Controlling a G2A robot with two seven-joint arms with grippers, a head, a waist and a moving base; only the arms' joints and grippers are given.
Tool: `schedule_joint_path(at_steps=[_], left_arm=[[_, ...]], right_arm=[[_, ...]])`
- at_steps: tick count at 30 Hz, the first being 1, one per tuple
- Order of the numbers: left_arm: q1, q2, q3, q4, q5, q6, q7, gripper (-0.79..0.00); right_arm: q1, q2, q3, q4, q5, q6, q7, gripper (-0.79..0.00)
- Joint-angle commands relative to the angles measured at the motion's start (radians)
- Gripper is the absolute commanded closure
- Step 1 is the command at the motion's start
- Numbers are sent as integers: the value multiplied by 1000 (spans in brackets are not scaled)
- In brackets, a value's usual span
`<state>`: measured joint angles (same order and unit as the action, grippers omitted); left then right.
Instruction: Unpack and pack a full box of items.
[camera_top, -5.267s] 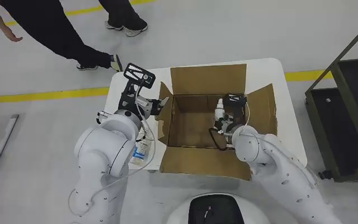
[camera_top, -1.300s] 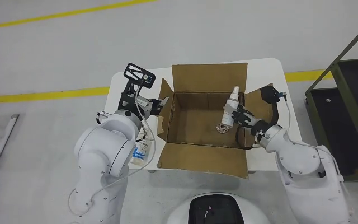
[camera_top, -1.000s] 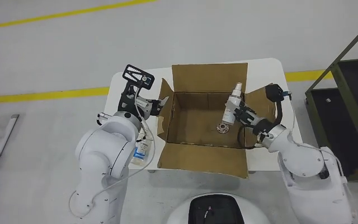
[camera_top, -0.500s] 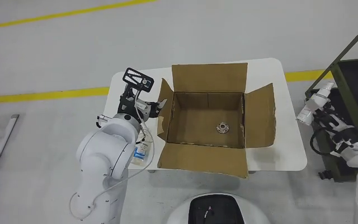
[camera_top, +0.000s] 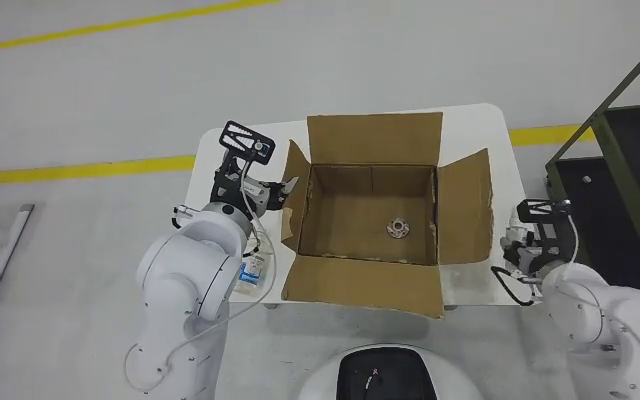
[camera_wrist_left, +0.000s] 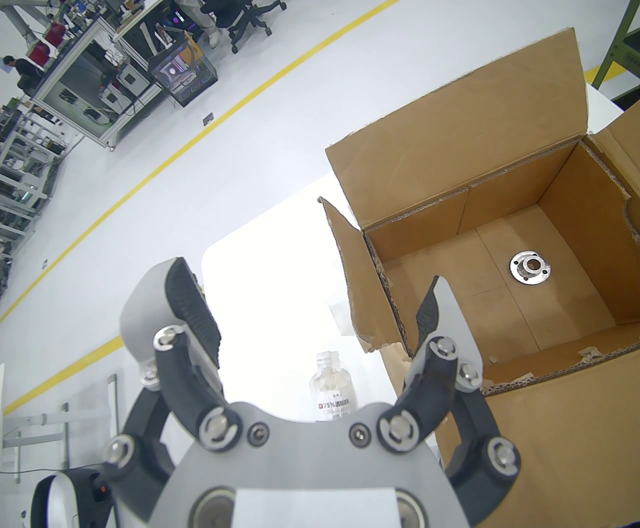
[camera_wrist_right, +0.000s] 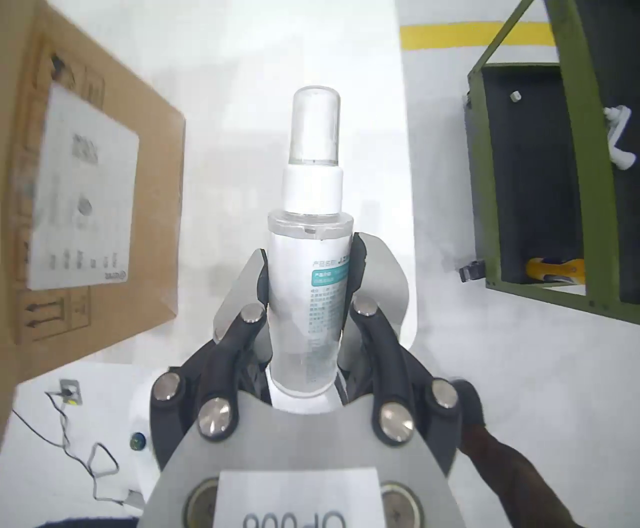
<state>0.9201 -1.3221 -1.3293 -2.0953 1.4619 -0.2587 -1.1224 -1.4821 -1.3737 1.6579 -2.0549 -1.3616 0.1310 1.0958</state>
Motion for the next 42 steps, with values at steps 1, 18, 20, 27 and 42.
schedule_joint_path(at_steps=[1,18,20,27,42], left_arm=[[0,0,0,0,0,0,0,-785],[0,0,0,0,0,0,0,-785],[0,0,0,0,0,0,0,-785],[0,0,0,0,0,0,0,-785],[0,0,0,0,0,0,0,-785]], right_arm=[[16,-1,-43,29,-19,-4,24,0],[68,5,-106,208,-57,-49,22,-785],[66,5,-96,197,-30,-44,18,-785],[36,5,29,100,199,15,-21,-785],[-20,-11,314,51,1297,-47,-127,-662]])
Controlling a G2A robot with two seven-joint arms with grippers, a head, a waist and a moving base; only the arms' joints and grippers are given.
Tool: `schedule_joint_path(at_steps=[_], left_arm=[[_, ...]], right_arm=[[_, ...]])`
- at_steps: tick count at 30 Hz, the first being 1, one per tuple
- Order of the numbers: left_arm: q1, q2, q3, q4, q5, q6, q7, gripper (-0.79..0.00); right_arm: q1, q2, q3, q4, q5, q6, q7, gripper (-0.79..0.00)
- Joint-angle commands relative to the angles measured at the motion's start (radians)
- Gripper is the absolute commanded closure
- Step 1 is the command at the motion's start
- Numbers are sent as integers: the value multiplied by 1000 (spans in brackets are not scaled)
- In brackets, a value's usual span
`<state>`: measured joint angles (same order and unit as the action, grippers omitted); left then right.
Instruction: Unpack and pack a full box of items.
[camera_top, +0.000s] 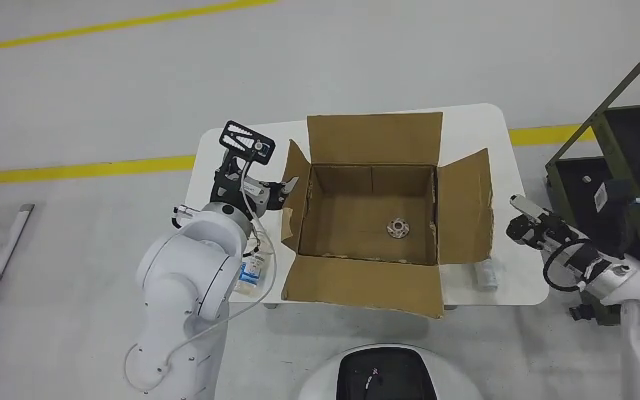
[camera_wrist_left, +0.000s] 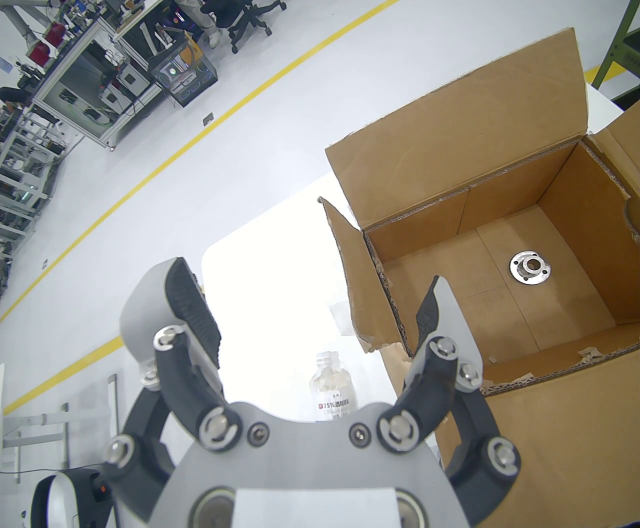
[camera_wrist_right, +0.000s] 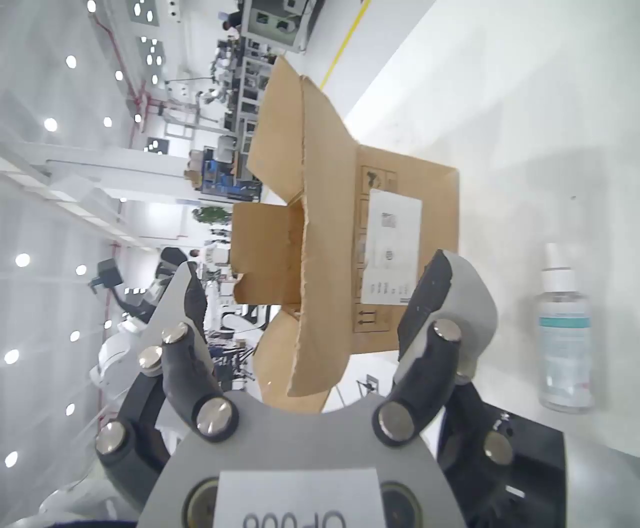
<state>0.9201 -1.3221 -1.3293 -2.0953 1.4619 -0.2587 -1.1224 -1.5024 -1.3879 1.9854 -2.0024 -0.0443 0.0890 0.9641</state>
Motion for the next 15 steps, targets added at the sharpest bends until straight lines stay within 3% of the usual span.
schedule_joint_path(at_steps=[1,3,4,5,15], left_arm=[[0,0,0,0,0,0,0,-785],[0,0,0,0,0,0,0,-785],[0,0,0,0,0,0,0,-785],[0,0,0,0,0,0,0,-785],[0,0,0,0,0,0,0,-785]], right_arm=[[0,5,-24,0,-34,-1,9,-409],[9,10,-51,11,-63,17,15,-326],[15,12,-63,17,-79,30,13,-200],[22,15,-75,23,-97,43,15,-22],[103,44,-126,43,-189,122,59,0]])
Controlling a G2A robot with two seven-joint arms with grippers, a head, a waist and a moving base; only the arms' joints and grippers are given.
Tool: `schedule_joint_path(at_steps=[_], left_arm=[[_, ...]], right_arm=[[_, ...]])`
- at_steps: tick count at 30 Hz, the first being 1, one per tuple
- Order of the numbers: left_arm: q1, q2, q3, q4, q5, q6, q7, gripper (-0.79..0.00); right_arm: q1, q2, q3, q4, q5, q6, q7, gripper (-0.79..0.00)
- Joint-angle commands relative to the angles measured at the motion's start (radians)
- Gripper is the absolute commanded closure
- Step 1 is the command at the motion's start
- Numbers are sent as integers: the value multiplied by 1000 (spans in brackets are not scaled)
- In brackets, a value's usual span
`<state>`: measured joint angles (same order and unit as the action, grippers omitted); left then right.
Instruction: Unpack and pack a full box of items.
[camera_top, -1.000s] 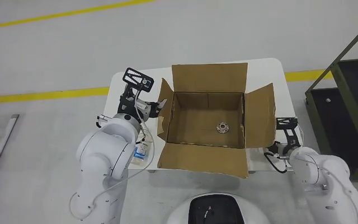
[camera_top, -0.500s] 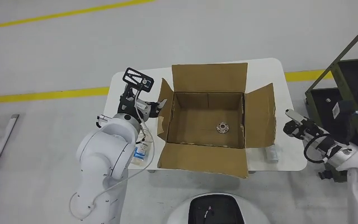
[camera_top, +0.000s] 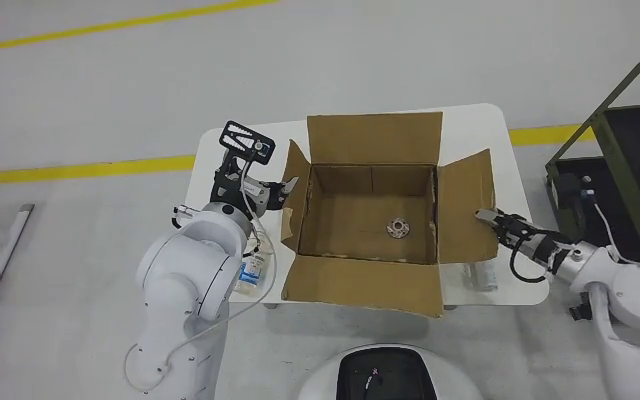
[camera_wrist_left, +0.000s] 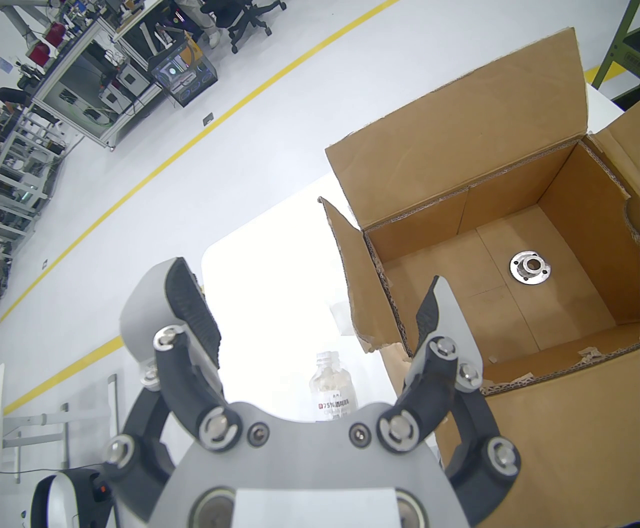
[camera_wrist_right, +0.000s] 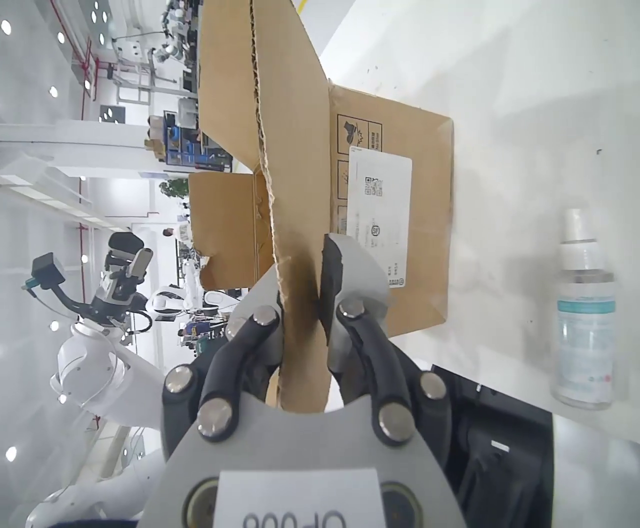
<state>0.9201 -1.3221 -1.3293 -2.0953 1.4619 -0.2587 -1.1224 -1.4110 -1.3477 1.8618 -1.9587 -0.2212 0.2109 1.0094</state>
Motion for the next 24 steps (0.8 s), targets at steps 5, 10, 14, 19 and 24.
schedule_joint_path(at_steps=[5,10,14,19,24], left_arm=[[0,0,0,0,0,0,0,-785],[0,0,0,0,0,0,0,-785],[0,0,0,0,0,0,0,-785],[0,0,0,0,0,0,0,-785],[0,0,0,0,0,0,0,-785]], right_arm=[[92,25,-18,35,-80,9,83,0],[180,46,-41,101,-150,-5,142,0],[233,62,-50,145,-183,-30,181,0],[280,79,-56,185,-228,-40,209,-28],[299,93,-62,183,-260,-46,197,-785]])
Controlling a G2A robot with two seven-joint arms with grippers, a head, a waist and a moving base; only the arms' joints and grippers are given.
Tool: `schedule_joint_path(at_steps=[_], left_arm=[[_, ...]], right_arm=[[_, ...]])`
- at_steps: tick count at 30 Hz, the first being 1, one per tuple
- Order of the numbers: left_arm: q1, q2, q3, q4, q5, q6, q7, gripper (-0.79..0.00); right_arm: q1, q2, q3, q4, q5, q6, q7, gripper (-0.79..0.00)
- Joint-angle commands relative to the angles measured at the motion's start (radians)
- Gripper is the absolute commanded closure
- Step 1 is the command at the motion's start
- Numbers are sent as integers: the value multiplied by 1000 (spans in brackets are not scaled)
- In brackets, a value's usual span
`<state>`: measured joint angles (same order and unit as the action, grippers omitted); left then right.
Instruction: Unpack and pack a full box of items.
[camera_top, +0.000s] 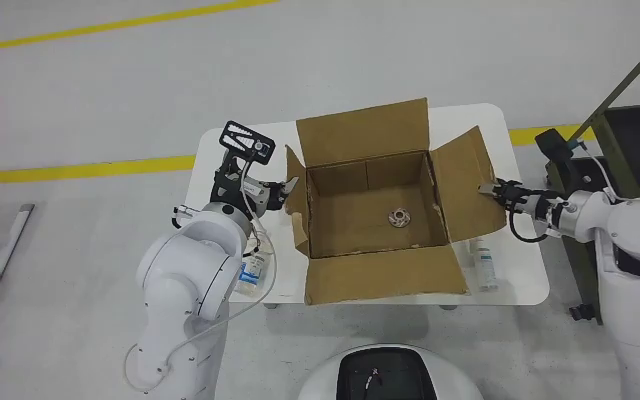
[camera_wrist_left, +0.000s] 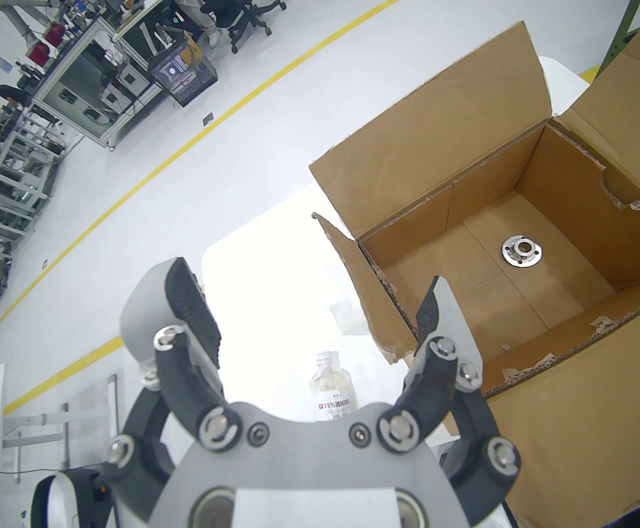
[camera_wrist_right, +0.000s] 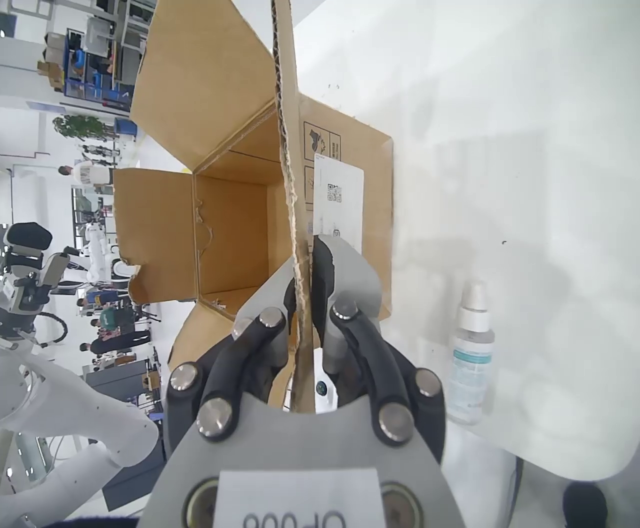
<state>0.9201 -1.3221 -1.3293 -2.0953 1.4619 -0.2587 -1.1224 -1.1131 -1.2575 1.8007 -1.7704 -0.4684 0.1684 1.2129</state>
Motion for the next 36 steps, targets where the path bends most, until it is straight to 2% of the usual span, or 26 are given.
schedule_joint_path(at_steps=[1,6,9,12,15,16,17,18,19,20,25,29,33,36], left_arm=[[0,0,0,0,0,0,0,-785],[0,0,0,0,0,0,0,-785],[0,0,0,0,0,0,0,-785],[0,0,0,0,0,0,0,-785],[0,0,0,0,0,0,0,-785],[0,0,0,0,0,0,0,-785],[0,0,0,0,0,0,0,-785],[0,0,0,0,0,0,0,-785],[0,0,0,0,0,0,0,-785],[0,0,0,0,0,0,0,-785],[40,6,-24,0,39,-4,53,-785],[64,11,-52,-2,59,-7,41,-785],[69,14,-59,-4,69,-22,31,-785],[69,14,-59,-4,69,-22,31,-785]], right_arm=[[0,4,-1,-13,-10,-2,-12,-785],[-33,15,26,-119,-57,4,-92,-785],[-70,17,49,-248,-109,34,-192,-785],[-124,19,27,-397,-212,57,-276,-785],[-154,24,-49,-492,-385,56,-300,-785],[-155,25,-88,-511,-443,65,-297,-597],[-152,27,-133,-524,-498,67,-290,-348],[-144,27,-179,-529,-546,63,-281,-289],[-134,28,-225,-524,-598,63,-279,-163],[-123,27,-273,-513,-633,69,-275,0],[-43,15,-503,-414,-775,75,-250,0],[43,1,-673,-283,-920,58,-172,0],[129,-22,-811,-127,-1051,80,-112,0],[179,-45,-867,-21,-1058,137,-118,0]])
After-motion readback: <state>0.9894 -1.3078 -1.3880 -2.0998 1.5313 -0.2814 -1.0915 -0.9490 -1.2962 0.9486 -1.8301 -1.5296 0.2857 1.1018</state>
